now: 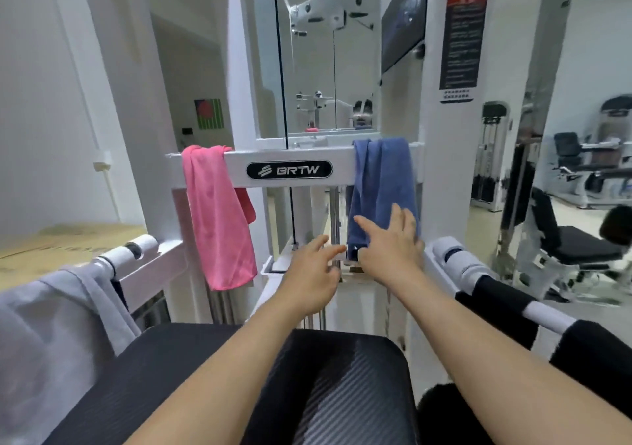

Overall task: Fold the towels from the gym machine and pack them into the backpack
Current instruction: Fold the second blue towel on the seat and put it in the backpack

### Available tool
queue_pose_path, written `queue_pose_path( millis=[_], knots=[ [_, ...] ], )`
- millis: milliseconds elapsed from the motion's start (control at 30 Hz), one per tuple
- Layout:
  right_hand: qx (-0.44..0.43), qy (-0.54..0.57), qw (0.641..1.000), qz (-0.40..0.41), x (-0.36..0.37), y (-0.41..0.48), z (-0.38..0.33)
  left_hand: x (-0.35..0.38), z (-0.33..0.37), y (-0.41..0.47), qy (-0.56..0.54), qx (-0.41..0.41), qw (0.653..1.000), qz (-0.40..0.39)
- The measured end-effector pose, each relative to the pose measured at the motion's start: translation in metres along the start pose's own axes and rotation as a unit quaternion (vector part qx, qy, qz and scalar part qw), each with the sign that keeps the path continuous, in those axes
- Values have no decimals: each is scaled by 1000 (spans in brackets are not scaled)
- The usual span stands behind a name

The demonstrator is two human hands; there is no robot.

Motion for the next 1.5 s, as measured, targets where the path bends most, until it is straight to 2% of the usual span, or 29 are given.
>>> queue_pose_path(
  millis=[133, 267, 333, 367, 467, 533, 600, 700, 733, 800, 867, 933, 1033, 1067, 1133, 1167, 1267, 1367, 1433, 1500],
  knots=[
    [-19, -37, 999, -1, 14, 41, -27, 3, -5, 31, -57, 23, 998, -18],
    [20, 6, 1000, 10, 26, 77, -37, -3, -21, 42, -124, 28, 992, -5],
    [14, 103, 990, 95, 25, 86, -37, -8, -26, 44, -145, 42, 988, 7],
    [11, 178, 973, 144, 22, 85, -37, -12, -26, 45, -160, 50, 986, 21],
    [35, 388, 899, 200, 4, 61, -37, -27, -25, 46, -210, 60, 973, 73],
    [3, 460, 871, 170, -14, 36, -40, -38, -23, 45, -235, 117, 958, 111],
    [-62, 479, 870, 97, -29, 7, -45, -52, -17, 40, -233, 193, 946, 119],
    [-141, 498, 853, -67, -43, -30, -52, -68, -5, 23, -122, 296, 946, 59],
    [-159, 506, 840, -117, -48, -39, -52, -70, -3, 16, -105, 291, 951, 18],
    [-190, 537, 801, -182, -62, -58, -49, -71, -3, -10, -142, 183, 968, -97],
    [-214, 568, 763, -222, -76, -75, -41, -74, -5, -36, -228, 98, 954, -168],
    [-213, 537, 767, -281, -84, -91, -32, -83, -4, -62, -319, 60, 931, -167],
    [-224, 419, 802, -361, -87, -122, -25, -99, 8, -106, -340, 59, 924, -162],
    [-233, 408, 803, -367, -90, -134, -25, -102, 12, -121, -346, 62, 922, -160],
    [-242, 448, 778, -367, -97, -162, -22, -111, 22, -152, -382, 51, 906, -174],
    [-247, 483, 755, -368, -100, -175, -20, -116, 27, -167, -395, 44, 895, -203],
    [-289, 596, 655, -365, -111, -212, -18, -131, 43, -214, -404, 37, 847, -344],
    [-333, 662, 578, -341, -127, -245, -24, -151, 46, -250, -438, 22, 824, -359],
    [-327, 697, 566, -295, -137, -257, -26, -164, 43, -268, -461, 18, 821, -336],
    [-301, 709, 577, -271, -142, -266, -30, -173, 39, -278, -453, 6, 835, -311]
  ],
)
Point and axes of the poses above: each hand's wrist, its own y-axis towards the middle knuckle, its own x-axis out of the palm, z = x × y, the point moved 2 cm from there along y, towards the middle knuckle, and after that the axes turned 11 degrees about -y, right-handed, at the moved point
